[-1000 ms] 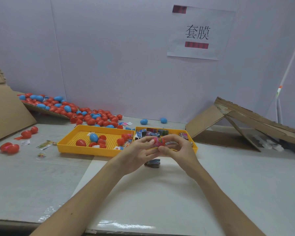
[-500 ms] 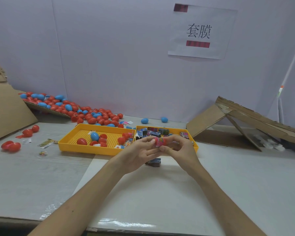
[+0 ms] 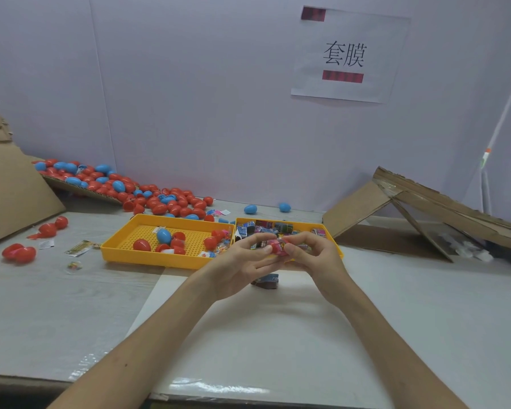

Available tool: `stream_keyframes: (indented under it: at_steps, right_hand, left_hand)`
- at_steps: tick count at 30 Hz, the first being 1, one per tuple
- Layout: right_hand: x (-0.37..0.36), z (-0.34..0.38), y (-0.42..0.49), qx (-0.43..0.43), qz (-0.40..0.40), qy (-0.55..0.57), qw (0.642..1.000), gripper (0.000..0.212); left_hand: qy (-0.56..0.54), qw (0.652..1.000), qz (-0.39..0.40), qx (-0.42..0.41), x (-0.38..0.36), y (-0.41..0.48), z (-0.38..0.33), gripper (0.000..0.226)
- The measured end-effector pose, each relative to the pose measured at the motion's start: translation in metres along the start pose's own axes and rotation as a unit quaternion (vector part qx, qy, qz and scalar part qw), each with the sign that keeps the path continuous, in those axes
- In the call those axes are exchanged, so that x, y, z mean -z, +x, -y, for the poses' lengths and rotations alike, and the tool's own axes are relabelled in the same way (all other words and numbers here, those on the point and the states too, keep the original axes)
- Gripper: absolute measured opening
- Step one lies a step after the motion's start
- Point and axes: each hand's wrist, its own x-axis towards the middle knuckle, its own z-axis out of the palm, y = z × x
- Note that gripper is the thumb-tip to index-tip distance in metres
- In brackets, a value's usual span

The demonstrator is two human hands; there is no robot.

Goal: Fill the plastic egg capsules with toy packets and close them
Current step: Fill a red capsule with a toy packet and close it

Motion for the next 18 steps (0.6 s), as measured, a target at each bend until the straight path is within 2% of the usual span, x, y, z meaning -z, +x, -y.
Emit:
stream_keyframes:
  at_steps: [3, 5, 16, 18]
  right_hand:
    - [-0.0022, 0.0039, -0.0013, -0.012, 0.022, 0.041, 0.999, 0.032]
    - [-0.0039, 0.0047, -0.0013, -0.016, 0.013, 0.027, 0.999, 0.034]
    - [-0.0021, 0.0027, -0.0012, -0.021, 0.021, 0.048, 0.998, 0.021]
    - [-0.0023, 0.0036, -0.0011, -0.021, 0.018, 0.054, 0.998, 0.024]
  left_hand:
    - [0.018, 1.0, 0.01, -0.016, 0.0008, 0.0012, 0.0011, 0.038]
    - [0.034, 0.999, 0.01, -0.021, 0.0016, 0.0019, 0.0021, 0.039]
    - [0.047, 0.998, 0.013, -0.034, 0.0029, 0.0021, 0.0009, 0.048]
    - [0.047, 0.998, 0.013, -0.036, 0.0025, 0.0025, 0.0009, 0.049]
